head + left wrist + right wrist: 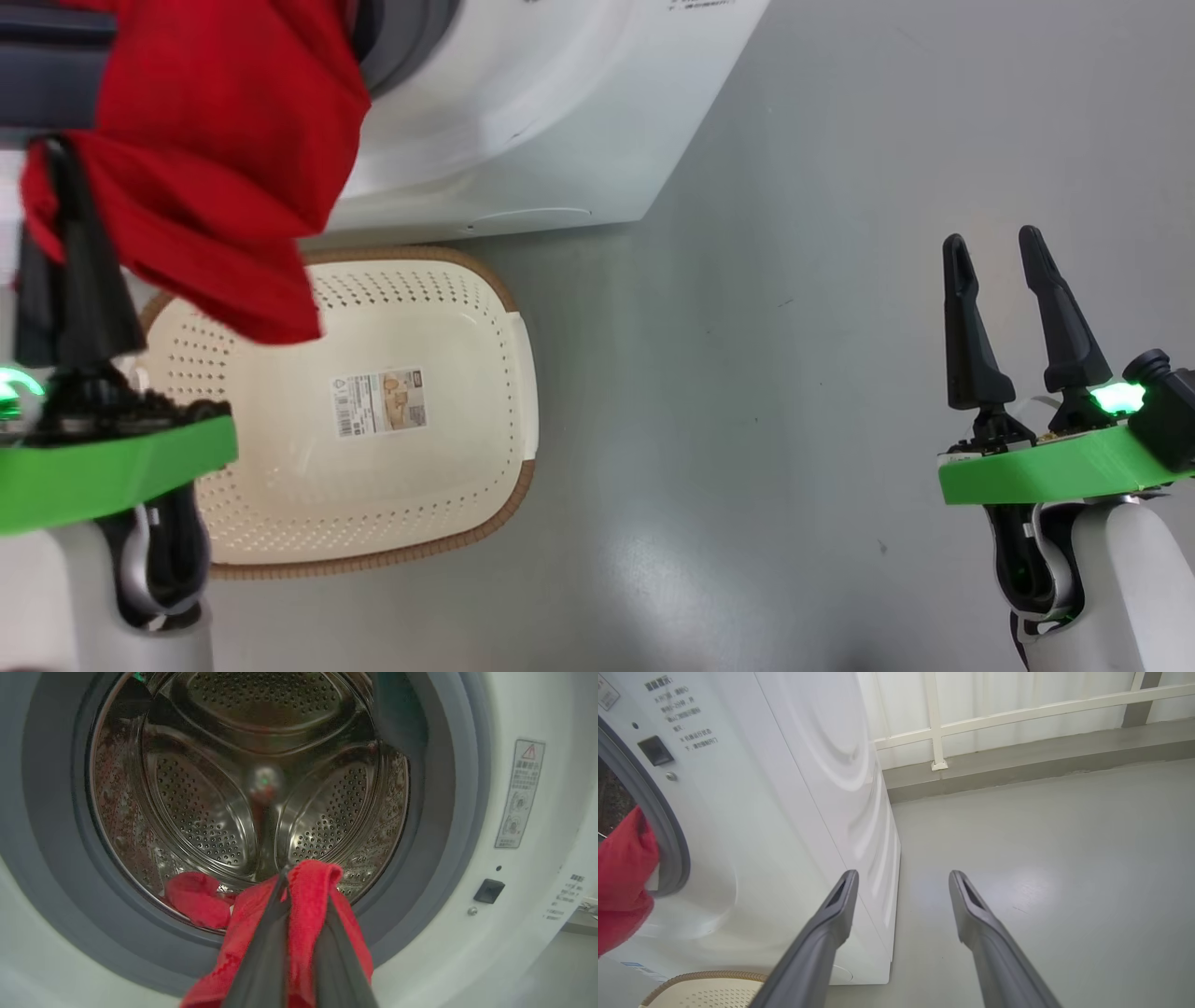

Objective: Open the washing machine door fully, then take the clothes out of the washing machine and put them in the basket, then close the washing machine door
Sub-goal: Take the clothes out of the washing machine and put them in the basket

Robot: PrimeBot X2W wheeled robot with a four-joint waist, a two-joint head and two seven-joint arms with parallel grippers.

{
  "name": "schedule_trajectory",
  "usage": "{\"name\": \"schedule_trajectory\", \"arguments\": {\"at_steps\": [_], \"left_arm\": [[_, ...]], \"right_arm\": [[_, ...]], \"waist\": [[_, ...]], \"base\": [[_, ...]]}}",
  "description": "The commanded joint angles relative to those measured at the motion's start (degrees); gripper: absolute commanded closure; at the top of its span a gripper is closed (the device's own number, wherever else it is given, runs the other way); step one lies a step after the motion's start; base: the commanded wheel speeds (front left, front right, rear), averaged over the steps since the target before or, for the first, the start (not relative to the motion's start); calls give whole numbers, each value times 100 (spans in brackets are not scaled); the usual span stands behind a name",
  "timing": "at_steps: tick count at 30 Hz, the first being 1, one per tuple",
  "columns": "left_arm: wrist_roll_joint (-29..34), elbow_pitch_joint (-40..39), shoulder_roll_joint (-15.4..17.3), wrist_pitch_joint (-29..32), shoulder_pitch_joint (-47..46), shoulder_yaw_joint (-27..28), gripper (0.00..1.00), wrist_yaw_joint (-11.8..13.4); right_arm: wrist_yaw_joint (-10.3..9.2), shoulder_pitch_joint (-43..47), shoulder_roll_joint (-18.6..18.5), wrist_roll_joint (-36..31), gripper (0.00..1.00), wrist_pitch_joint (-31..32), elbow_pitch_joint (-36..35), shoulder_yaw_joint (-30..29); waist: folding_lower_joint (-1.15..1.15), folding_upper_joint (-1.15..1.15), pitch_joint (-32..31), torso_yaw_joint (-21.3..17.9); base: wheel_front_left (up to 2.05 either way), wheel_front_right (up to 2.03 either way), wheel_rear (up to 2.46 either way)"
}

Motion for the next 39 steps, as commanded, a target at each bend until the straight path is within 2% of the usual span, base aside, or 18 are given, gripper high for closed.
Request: {"name": "schedule_trajectory", "arguments": {"at_steps": [1,5,12,30,35,36,37,38,39], "left_arm": [[-73,159,94,-22,175,143,100,-34],[-148,948,93,-22,107,44,100,-34],[154,2149,97,-22,-289,-127,100,-34],[561,4626,386,-22,-1658,-452,99,-34],[652,4932,499,-22,-1906,-594,77,-34],[650,4966,520,-22,-1940,-604,68,-34],[650,4985,541,-22,-1969,-608,50,-34],[646,4993,556,-22,-1990,-601,6,-34],[643,4998,565,-22,-2000,-596,0,-34]], "right_arm": [[37,-65,2,12,0,-36,-165,100],[37,-133,2,36,0,-36,-189,108],[37,-264,2,92,0,-36,-229,131],[37,-564,2,230,0,-36,-267,229],[37,-598,2,239,0,-36,-260,276],[37,-597,2,237,0,-36,-263,276],[37,-595,2,236,0,-36,-266,274],[37,-592,2,234,0,-36,-267,271],[37,-589,2,231,0,-36,-267,267]], "waist": [[0,0,86,-16],[0,0,228,-29],[0,0,523,-92],[0,0,1099,-289],[0,0,1130,-331],[0,0,1129,-335],[0,0,1127,-338],[0,0,1123,-338],[0,0,1117,-337]], "base": [[0,0,0],[0,0,0],[0,0,0],[0,0,0],[0,0,0],[0,0,0],[0,0,0],[0,0,0],[0,0,0]]}}
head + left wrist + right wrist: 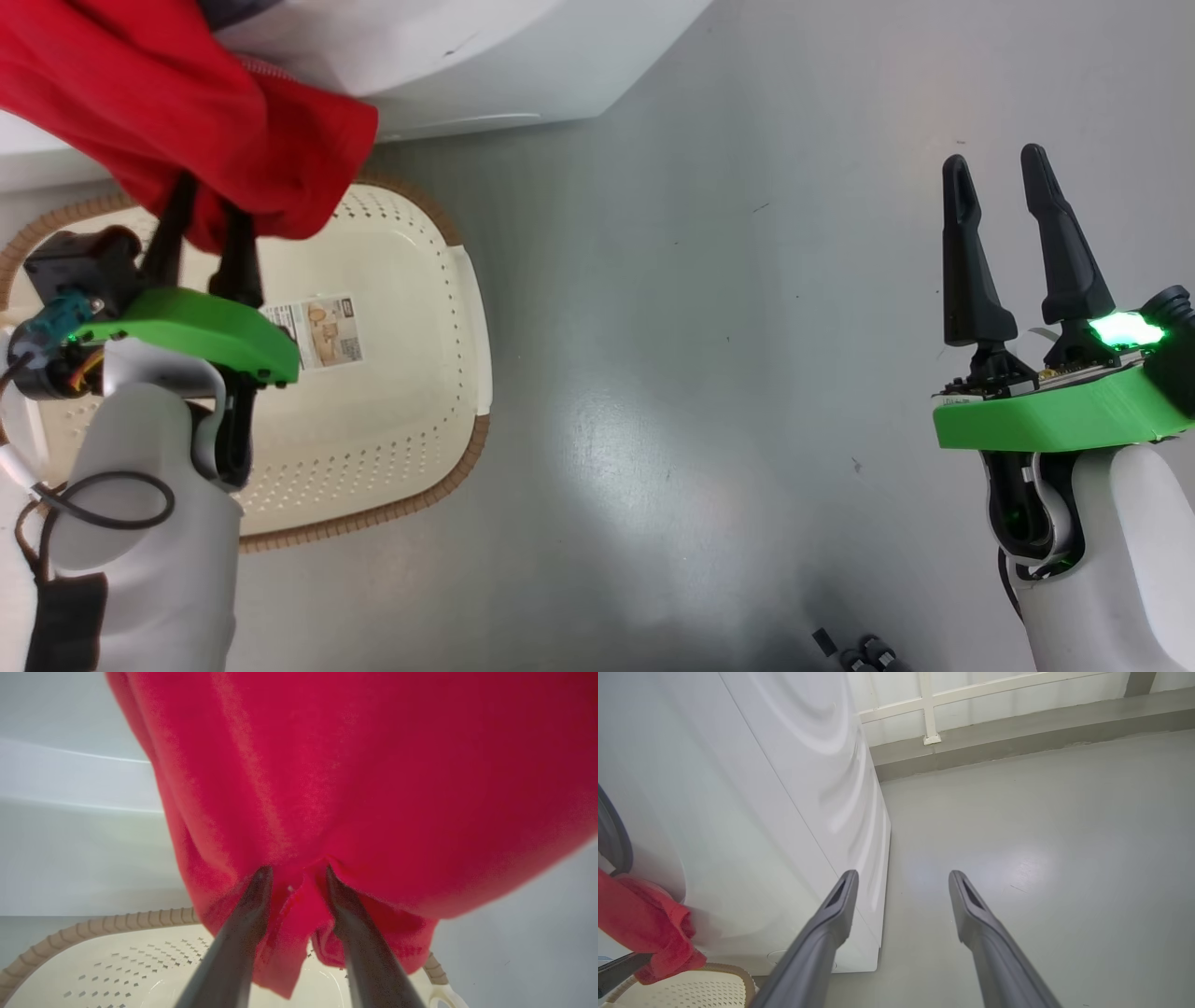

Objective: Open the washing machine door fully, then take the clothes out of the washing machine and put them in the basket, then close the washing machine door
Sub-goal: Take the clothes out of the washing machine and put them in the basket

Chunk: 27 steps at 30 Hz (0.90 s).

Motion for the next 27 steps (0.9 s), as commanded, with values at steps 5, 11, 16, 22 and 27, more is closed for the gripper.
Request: {"name": "schedule_trajectory", "arguments": {"at_steps": [5,11,16,22,27], "left_arm": [[44,-96,211,-23,96,114,0,-32],[-12,-186,126,-23,189,122,0,-32],[-69,-582,40,-23,371,325,0,-32],[-41,-1227,-49,-23,710,387,0,-32],[-37,-1794,-101,-23,1042,548,0,-32]], "right_arm": [[37,30,4,7,0,-36,-133,94],[37,46,4,-43,0,-36,-118,99],[37,89,4,-105,0,-36,-113,74],[37,138,4,-161,0,-36,-121,35],[37,186,4,-208,0,-36,-124,7]], "waist": [[0,0,-51,37],[0,0,-133,115],[0,0,-230,196],[0,0,-306,279],[0,0,-373,365]], "base": [[0,0,0],[0,0,0],[0,0,0],[0,0,0],[0,0,0]]}}
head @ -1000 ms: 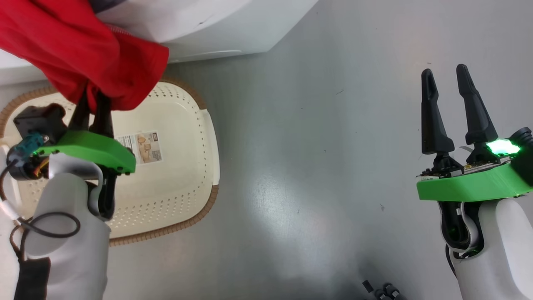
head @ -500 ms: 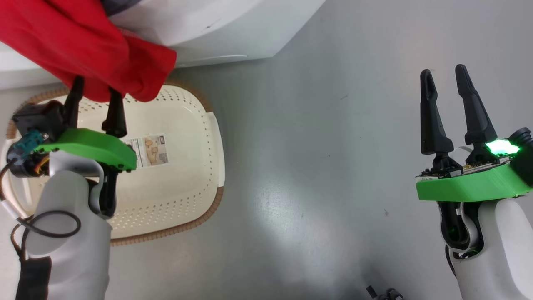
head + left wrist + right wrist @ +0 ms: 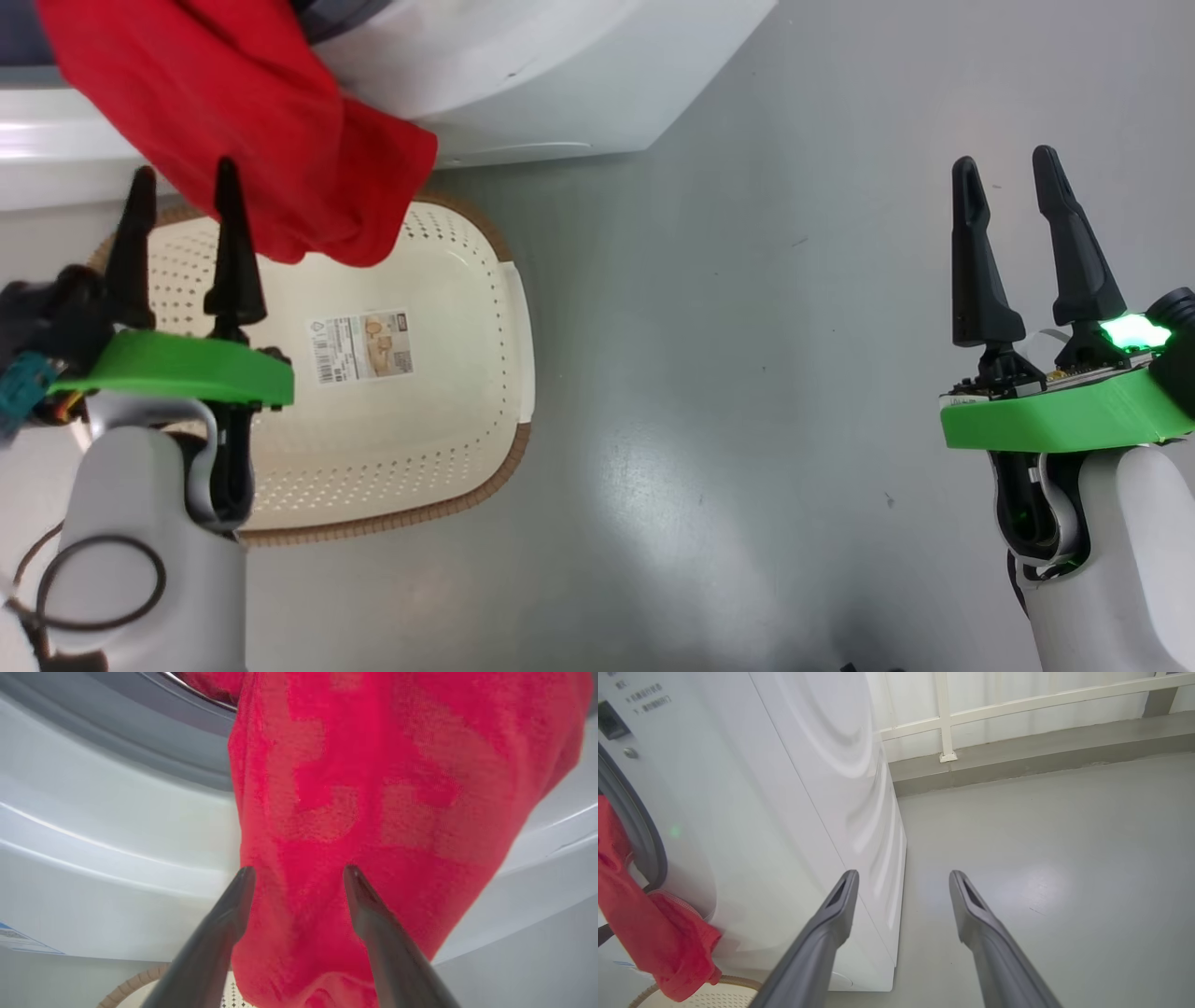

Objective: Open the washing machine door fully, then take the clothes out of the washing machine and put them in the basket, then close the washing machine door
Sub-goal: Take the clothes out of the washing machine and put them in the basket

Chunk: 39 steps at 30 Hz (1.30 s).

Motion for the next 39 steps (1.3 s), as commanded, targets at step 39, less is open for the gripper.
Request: {"name": "schedule_trajectory", "arguments": {"at_steps": [39], "left_arm": [[162,-2930,12,-27,1518,87,0,-2]], "right_arm": [[37,343,7,-219,0,-36,-68,56]], "waist": [[0,0,-246,279]], "base": [[0,0,0]]}}
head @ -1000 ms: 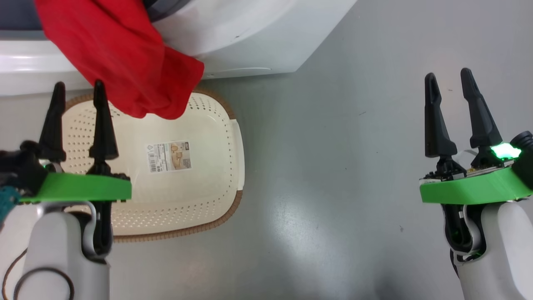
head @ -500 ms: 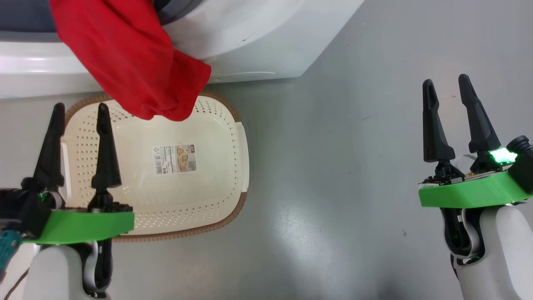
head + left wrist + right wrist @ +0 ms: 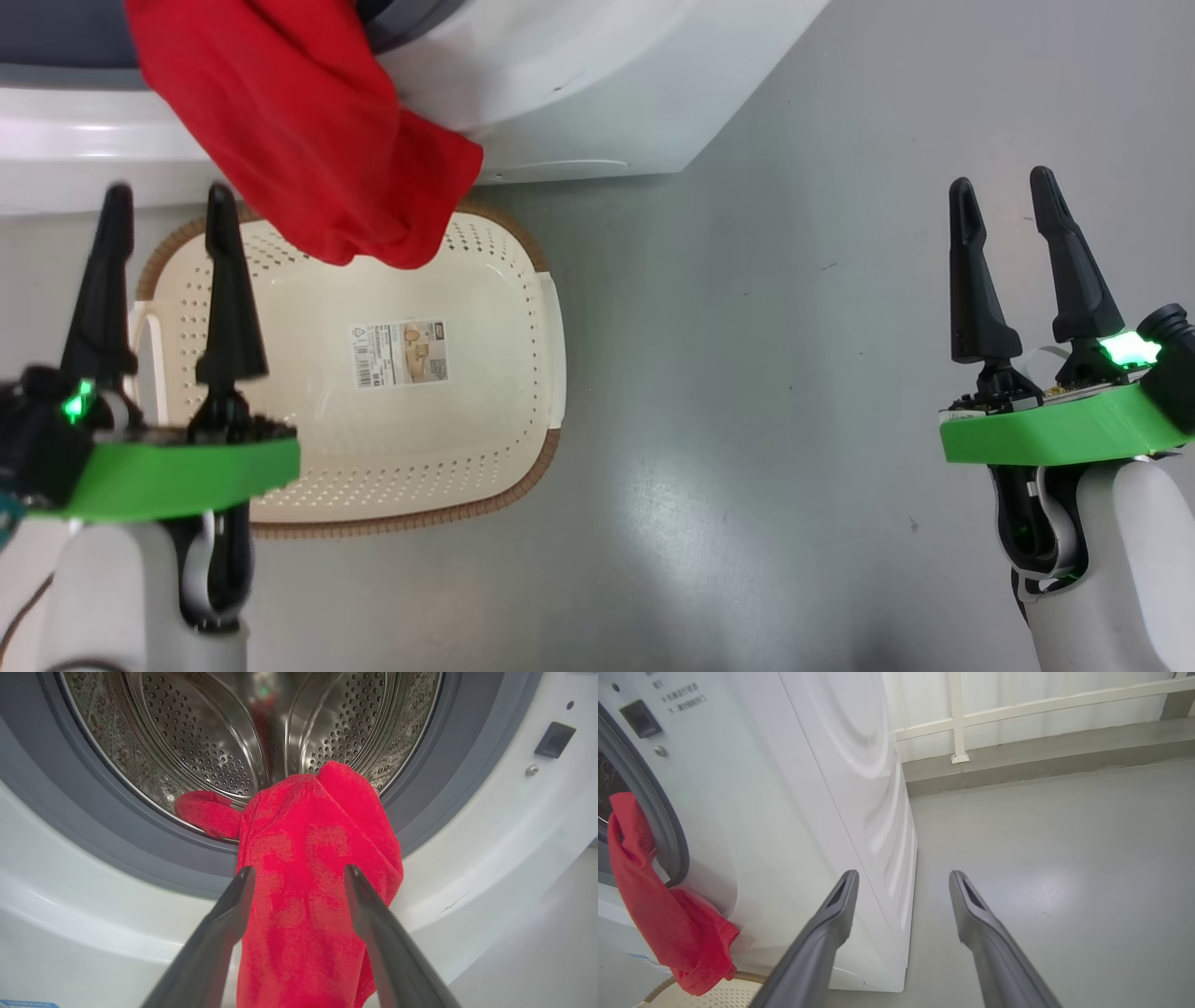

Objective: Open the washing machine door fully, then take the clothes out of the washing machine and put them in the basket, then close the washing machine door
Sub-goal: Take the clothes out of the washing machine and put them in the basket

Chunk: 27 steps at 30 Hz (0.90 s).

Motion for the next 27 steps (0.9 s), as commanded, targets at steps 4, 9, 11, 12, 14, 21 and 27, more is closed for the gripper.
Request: {"name": "schedule_trajectory", "arguments": {"at_steps": [4,9,11,12,14,21,27], "left_arm": [[-50,-48,122,-27,-393,46,0,-28],[-252,488,407,69,-1197,-208,0,-37],[-291,614,491,148,-1473,-283,0,-38],[-277,691,538,210,-1595,-334,0,-38],[-268,854,594,337,-1834,-414,0,-38],[-280,1599,680,943,-2584,-621,0,-30],[-281,2181,733,1361,-3095,-735,0,-12]], "right_arm": [[37,208,9,-58,0,-36,-103,74],[37,176,9,-41,0,-36,-86,109],[37,165,9,-29,0,-36,-88,120],[37,164,9,-24,0,-36,-89,125],[37,164,9,-12,0,-36,-90,131],[37,142,9,24,0,-36,-81,149],[37,126,9,42,0,-36,-95,153]], "waist": [[0,0,-6,34],[0,0,-3,8],[0,0,7,-11],[0,0,11,-19],[0,0,16,-36],[0,0,30,-74],[0,0,71,-87]], "base": [[0,0,0],[0,0,0],[0,0,0],[0,0,0],[0,0,0],[0,0,0],[0,0,0]]}}
